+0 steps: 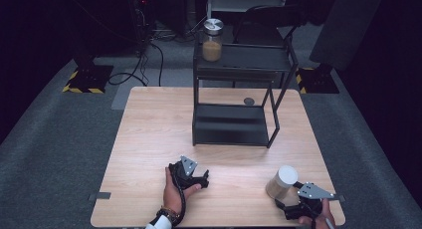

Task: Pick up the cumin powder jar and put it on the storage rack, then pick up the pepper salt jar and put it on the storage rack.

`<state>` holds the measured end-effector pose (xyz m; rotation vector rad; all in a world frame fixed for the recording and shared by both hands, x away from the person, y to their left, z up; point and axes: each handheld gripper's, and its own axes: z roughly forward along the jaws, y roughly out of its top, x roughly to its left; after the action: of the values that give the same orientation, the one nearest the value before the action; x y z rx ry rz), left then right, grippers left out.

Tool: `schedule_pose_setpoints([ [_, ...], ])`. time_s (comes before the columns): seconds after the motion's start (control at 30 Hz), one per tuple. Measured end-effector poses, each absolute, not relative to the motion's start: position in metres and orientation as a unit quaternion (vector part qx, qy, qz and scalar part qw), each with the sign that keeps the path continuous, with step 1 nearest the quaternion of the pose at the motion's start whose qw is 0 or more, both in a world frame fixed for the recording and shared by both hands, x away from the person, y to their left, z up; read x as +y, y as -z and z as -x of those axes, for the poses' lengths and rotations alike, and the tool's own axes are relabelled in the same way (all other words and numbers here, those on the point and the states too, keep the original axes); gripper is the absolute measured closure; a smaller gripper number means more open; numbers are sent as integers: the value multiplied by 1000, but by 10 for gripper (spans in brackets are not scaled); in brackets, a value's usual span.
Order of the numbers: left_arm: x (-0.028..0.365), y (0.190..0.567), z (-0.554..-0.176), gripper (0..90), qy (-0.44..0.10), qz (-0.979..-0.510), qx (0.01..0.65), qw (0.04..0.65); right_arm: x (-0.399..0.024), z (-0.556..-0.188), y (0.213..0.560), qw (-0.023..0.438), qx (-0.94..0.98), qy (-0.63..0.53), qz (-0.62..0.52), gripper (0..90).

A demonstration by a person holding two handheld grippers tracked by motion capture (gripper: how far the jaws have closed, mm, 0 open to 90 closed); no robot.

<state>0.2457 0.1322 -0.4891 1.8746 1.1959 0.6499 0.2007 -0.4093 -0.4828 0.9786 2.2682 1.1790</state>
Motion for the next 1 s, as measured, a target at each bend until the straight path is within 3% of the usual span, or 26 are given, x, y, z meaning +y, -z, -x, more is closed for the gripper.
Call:
schedule_pose_setpoints([
  [1.0,131,489,-245,15,-259,-738,478,400,-410,-201,482,196,812,-422,-354,2],
])
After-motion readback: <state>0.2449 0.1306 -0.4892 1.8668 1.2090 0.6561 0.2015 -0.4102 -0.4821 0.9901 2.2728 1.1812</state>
